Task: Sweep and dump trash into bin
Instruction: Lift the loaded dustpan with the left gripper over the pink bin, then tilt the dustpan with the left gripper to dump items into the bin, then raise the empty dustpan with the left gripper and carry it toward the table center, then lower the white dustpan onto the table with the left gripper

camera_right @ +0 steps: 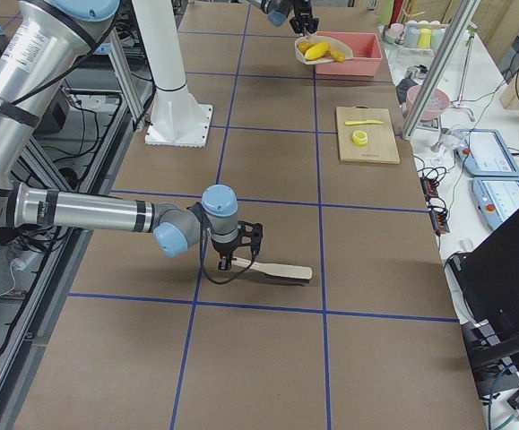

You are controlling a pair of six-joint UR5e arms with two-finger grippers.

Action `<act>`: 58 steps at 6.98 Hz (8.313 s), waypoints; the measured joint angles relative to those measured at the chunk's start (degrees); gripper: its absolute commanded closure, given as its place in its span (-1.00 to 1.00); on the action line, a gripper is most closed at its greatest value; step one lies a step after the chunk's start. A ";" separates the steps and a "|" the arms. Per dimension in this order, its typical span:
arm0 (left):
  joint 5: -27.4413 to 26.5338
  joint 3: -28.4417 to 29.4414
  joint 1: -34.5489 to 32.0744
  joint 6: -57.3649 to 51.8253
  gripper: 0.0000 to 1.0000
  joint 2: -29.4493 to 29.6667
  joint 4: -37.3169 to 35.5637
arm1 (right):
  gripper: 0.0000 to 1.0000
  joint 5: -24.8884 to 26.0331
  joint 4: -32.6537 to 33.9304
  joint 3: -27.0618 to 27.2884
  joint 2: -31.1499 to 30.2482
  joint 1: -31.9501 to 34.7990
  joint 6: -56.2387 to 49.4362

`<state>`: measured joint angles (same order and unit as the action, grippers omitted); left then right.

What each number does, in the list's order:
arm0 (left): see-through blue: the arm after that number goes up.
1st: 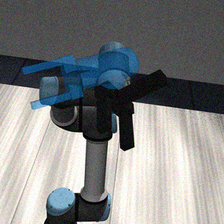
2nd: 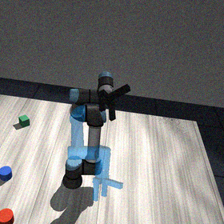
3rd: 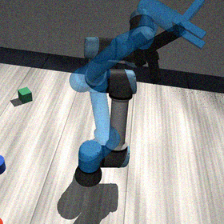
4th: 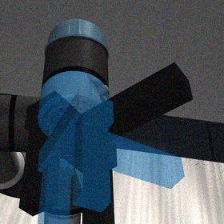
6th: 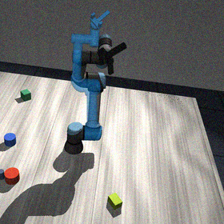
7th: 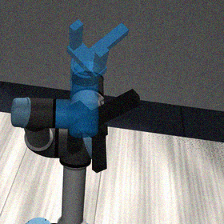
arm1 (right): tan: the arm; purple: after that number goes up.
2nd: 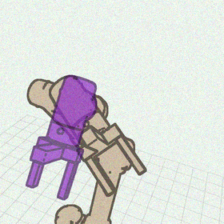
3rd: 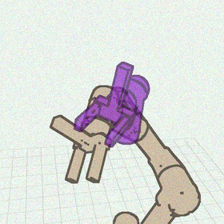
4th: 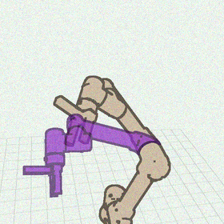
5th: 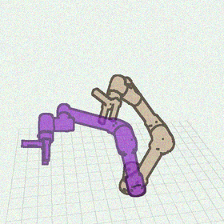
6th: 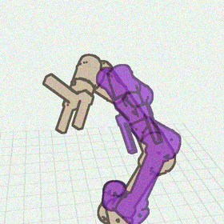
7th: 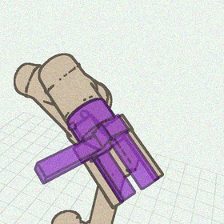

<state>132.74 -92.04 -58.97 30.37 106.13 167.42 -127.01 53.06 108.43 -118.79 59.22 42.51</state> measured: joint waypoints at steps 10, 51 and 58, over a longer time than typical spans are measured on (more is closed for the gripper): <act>11.26 -2.26 -17.15 1.62 1.00 -19.18 -24.05 | -0.99 0.80 -0.76 -0.68 0.14 -2.18 0.22; 4.66 9.44 14.86 -44.72 1.00 7.56 -18.70 | -1.00 -2.79 43.62 -5.10 13.09 35.26 -44.76; 2.71 10.07 15.58 -37.97 1.00 7.60 -19.38 | -1.00 -4.90 43.86 -5.07 12.83 35.26 -44.88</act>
<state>135.45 -81.98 -43.39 -7.60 113.72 148.04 -131.91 96.92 103.37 -105.96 94.48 -2.37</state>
